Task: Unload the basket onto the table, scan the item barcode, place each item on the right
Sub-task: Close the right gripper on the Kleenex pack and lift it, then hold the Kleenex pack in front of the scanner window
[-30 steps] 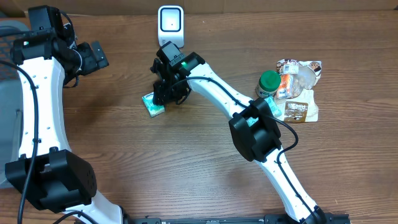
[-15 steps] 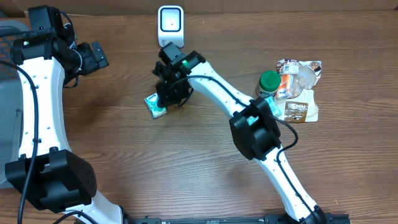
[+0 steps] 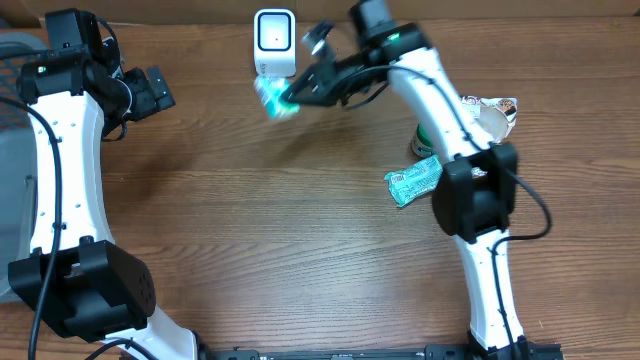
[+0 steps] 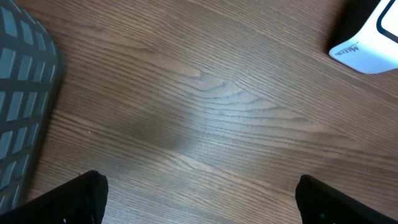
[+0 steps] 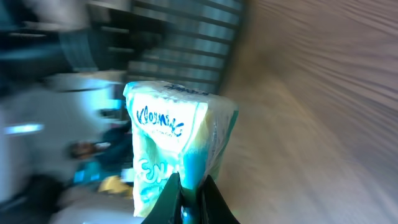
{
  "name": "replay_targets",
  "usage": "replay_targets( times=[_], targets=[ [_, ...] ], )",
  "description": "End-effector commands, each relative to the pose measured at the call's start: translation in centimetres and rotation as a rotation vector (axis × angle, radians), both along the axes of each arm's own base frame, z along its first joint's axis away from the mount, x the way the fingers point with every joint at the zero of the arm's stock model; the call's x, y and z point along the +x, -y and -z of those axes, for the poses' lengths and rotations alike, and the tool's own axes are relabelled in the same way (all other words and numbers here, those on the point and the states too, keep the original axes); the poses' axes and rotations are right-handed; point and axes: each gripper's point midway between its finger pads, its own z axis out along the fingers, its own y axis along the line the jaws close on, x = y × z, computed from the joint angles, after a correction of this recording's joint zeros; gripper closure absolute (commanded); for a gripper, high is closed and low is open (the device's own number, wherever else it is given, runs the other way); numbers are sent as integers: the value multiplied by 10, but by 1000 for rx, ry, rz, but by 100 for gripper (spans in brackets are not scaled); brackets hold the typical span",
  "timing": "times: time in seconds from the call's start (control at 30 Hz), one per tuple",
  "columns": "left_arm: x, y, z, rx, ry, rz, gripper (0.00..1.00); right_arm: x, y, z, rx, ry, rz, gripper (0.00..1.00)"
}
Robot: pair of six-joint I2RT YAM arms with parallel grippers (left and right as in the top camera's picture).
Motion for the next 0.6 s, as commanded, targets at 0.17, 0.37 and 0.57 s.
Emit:
replay_targets(
  times=[0.17, 0.37, 0.57],
  targets=[
    [-1, -1, -3, -10, 8, -21, 1, -2, 38, -73, 266, 15, -42, 96],
    [-1, -1, -3, -10, 8, -21, 0, 3, 40, -72, 262, 43, -34, 96],
    [-1, -1, -3, -10, 8, -21, 0, 54, 33, -7, -159, 149, 220, 96]
  ],
)
